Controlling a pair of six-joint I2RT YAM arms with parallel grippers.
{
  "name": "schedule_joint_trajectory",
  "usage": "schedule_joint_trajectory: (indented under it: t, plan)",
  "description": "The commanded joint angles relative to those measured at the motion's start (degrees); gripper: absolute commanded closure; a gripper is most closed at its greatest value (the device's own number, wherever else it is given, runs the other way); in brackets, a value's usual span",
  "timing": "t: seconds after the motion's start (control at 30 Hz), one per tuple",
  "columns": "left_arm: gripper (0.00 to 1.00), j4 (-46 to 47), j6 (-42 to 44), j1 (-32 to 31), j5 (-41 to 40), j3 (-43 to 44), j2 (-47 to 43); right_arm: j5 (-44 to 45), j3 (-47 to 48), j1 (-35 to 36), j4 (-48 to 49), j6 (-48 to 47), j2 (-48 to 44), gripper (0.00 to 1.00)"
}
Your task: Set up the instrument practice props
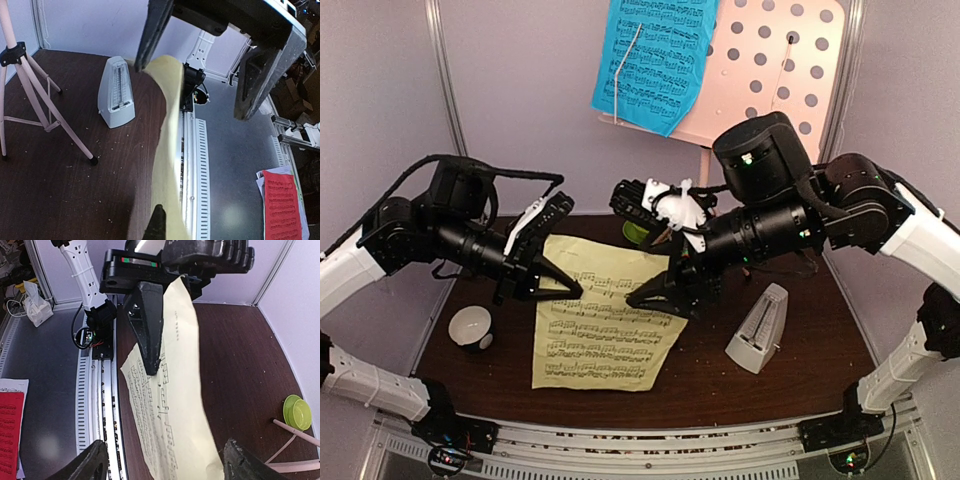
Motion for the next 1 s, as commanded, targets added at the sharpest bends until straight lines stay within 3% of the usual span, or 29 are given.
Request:
schedule_joint_trajectory:
  t: [0.0, 0.37, 0.47, 0.6, 0.63, 0.67, 0.8, 0.97]
  plan:
    - [1.0, -5.68, 4.97, -1.18, -2.91, 4.29, 2.37, 2.95, 2.44, 0.65, -0.96, 3.32, 1.52, 0.21]
    - [1.0, -7.21, 7.52, -2.2, -5.53, 7.4, 3.37, 2.27, 3.67, 0.93, 0.3, 3.75, 4.08, 0.28]
    - [1.0, -6.67, 7.38, -2.2, -6.41, 8.21, 3.94, -0.28, 4.17, 0.93, 0.97, 5.15, 6.14, 0.5]
    - [1.0, -6.48, 6.97, -2.2, -9.74, 12.41, 5.3, -1.47, 6.09, 0.94, 2.15, 7.48, 7.4, 0.88]
    - [0.95, -4.16, 5.8, -2.08, -11.3, 11.93, 4.54, -1.56, 5.84, 0.86, 2.78, 7.8, 7.0, 0.98]
    - [0.9, -1.63, 4.23, -1.85, -12.78, 10.68, 3.21, -1.59, 5.64, 0.91, 3.42, 7.92, 6.32, 1.0]
    - [0.58, 10.76, -2.26, 0.1, -15.52, 0.71, -4.83, 0.09, 2.75, 0.89, 7.34, 7.36, 1.56, 1.0]
    - [0.37, 22.47, -7.94, 0.44, -21.73, -13.79, -16.44, -0.9, -0.58, -0.09, 13.25, 6.35, -5.58, 1.0]
